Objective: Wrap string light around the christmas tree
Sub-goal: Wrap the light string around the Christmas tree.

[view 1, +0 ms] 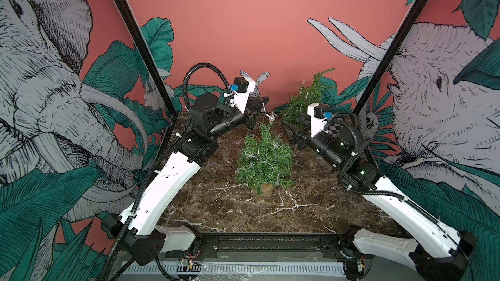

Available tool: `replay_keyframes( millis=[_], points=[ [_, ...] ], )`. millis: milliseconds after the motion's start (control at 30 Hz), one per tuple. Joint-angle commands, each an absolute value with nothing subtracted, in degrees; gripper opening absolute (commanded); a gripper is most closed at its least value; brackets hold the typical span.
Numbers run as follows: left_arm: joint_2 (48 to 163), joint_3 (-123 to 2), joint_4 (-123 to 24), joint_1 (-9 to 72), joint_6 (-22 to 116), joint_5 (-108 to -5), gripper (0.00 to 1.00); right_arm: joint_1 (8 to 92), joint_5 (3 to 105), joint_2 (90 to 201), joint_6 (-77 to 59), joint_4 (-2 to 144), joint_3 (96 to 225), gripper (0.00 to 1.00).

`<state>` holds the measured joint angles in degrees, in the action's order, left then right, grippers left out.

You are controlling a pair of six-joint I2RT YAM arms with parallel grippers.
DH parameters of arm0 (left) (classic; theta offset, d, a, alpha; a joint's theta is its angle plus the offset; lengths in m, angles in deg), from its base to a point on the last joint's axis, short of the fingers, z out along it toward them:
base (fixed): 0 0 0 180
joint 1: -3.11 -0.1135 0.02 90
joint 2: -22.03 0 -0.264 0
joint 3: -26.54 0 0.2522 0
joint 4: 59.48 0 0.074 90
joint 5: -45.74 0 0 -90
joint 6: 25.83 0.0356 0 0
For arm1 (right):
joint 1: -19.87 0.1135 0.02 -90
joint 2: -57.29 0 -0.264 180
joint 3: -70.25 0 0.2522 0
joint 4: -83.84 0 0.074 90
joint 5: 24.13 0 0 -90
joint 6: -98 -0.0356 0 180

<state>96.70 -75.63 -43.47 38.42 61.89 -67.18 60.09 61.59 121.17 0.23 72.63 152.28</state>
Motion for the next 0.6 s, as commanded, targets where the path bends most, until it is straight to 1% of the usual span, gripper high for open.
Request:
replay_keyframes(
  millis=[0,233,300,467,567],
  points=[
    [96.9,-76.5,-44.3,38.3,60.8,-66.9,0.0,58.6,53.5,123.6,-0.2,68.8,154.7,0.73],
    [98.3,-77.7,-43.7,38.3,59.6,-68.9,0.0,57.6,50.0,127.9,0.5,70.0,156.8,0.71],
    [98.4,-77.9,-43.7,38.3,59.3,-69.2,0.0,57.5,51.5,129.1,0.4,70.5,157.2,0.71],
    [98.5,-78.5,-44.0,38.3,58.0,-70.2,0.0,56.8,59.2,132.9,-0.6,71.0,158.8,0.67],
    [98.3,-78.8,-44.2,38.3,56.9,-71.6,0.0,56.1,61.0,134.7,-1.7,73.4,160.7,0.66]
  ],
)
